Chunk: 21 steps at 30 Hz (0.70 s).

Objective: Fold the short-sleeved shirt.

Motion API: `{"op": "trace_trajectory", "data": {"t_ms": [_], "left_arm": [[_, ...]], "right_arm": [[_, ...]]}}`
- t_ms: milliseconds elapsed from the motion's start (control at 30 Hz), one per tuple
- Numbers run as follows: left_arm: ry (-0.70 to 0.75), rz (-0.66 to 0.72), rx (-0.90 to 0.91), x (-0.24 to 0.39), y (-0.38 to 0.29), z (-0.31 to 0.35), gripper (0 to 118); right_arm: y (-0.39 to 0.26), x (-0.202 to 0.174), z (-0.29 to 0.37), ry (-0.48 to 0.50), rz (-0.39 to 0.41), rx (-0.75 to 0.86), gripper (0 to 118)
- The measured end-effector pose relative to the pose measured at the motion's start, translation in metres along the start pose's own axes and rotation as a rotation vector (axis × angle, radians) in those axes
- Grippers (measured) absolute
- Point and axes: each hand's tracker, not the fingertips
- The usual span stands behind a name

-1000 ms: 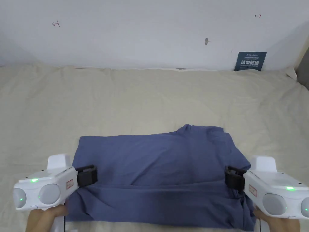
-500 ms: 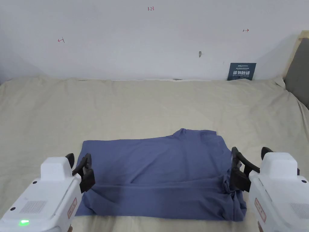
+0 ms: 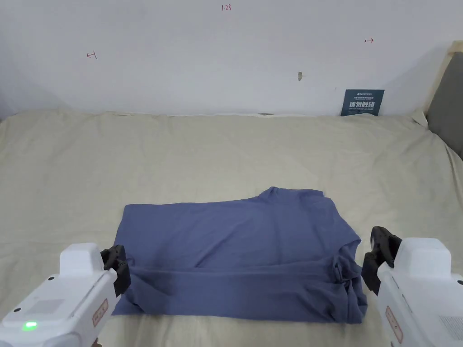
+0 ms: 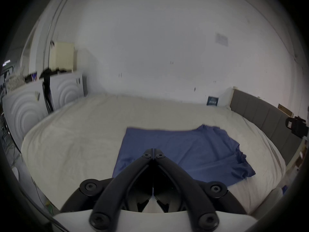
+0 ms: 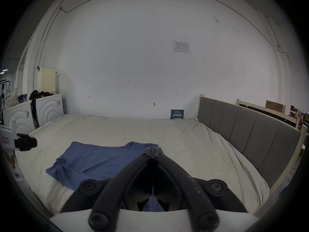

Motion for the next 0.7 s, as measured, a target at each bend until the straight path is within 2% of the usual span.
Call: {"op": "trace_trajectory", "data": {"t_ms": [200, 267, 300, 333, 400, 433, 467, 567, 633, 700], "left_arm": [[0.039, 0.088, -0.213, -0.047, -0.023, -0.062, 0], [0.05, 0.154, -0.3, -0.063, -0.033, -0.083, 4], [0.067, 0.154, -0.319, -0.068, -0.038, -0.091, 19], [0.084, 0.147, -0.347, -0.073, -0.044, -0.1, 42], [0.098, 0.137, -0.424, -0.079, -0.054, -0.116, 104], [0.104, 0.134, -0.483, -0.081, -0.06, -0.124, 113], [0.119, 0.119, -0.502, -0.082, -0.065, -0.13, 113], [0.155, 0.082, -0.508, -0.08, -0.075, -0.139, 101], [0.163, 0.07, -0.534, -0.079, -0.08, -0.148, 79], [0.148, 0.054, -0.538, -0.076, -0.085, -0.149, 67]], "right_arm": [[-0.002, -0.002, -0.013, 0.006, 0.0, -0.033, 2], [-0.005, -0.003, -0.02, 0.001, 0.008, -0.054, 2], [-0.006, -0.003, -0.023, 0.0, 0.01, -0.063, 2], [-0.008, -0.004, -0.026, -0.004, 0.01, -0.072, 2], [-0.012, -0.004, -0.033, -0.004, 0.008, -0.094, 2], [-0.014, -0.005, -0.037, -0.005, 0.007, -0.105, 2], [-0.016, -0.005, -0.04, -0.005, 0.009, -0.117, 2], [-0.021, -0.005, -0.049, -0.005, 0.01, -0.146, 2], [-0.025, -0.004, -0.052, -0.004, 0.001, -0.166, 2], [-0.028, -0.003, -0.056, -0.004, -0.004, -0.182, 2]]}}
